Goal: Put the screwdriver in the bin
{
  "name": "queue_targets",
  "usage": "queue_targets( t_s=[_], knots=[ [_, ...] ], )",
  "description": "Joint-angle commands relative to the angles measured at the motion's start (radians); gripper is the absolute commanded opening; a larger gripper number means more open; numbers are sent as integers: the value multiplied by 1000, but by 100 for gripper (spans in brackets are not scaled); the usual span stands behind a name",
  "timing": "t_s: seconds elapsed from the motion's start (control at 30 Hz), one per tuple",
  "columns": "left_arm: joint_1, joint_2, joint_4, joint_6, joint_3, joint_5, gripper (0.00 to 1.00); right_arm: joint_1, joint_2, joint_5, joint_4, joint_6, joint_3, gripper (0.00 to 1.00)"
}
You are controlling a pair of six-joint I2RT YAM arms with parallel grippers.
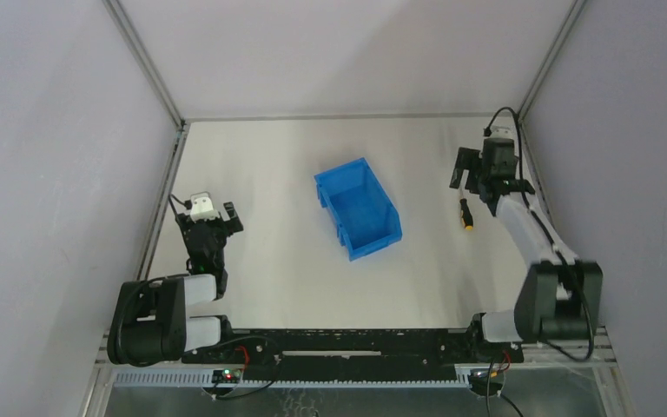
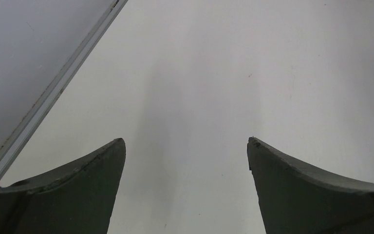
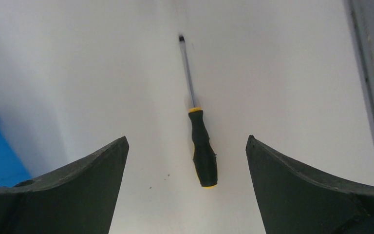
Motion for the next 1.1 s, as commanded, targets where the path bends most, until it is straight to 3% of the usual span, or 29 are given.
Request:
queue_targets(
  t_s=[0.0, 0.2, 0.4, 0.43, 0.53, 0.6, 0.77, 1.07],
  knots=[
    [-4, -16, 66, 20, 46, -12, 100, -17, 199, 20, -196, -58, 95, 100],
    [-4, -17, 66, 20, 46, -12, 100, -30, 405, 49, -228, -67, 194, 97],
    [-4, -17, 66, 20, 45, -12, 100, -46, 530, 16, -195, -48, 197, 82],
    [-4, -17, 66, 20, 46, -12, 100, -47, 542, 7, -195, -46, 198, 74],
    [-4, -16, 66, 19, 46, -12, 100, -48, 545, 1, -198, -35, 202, 29],
    [-4, -16, 66, 20, 45, -12, 100, -48, 511, -8, -205, -29, 207, 13],
    [-4, -16, 66, 20, 46, -12, 100, -48, 394, -19, -272, -10, 248, 0],
    [-3, -17, 66, 20, 46, -12, 100, -45, 255, -60, -462, 39, 378, 0]
  ],
)
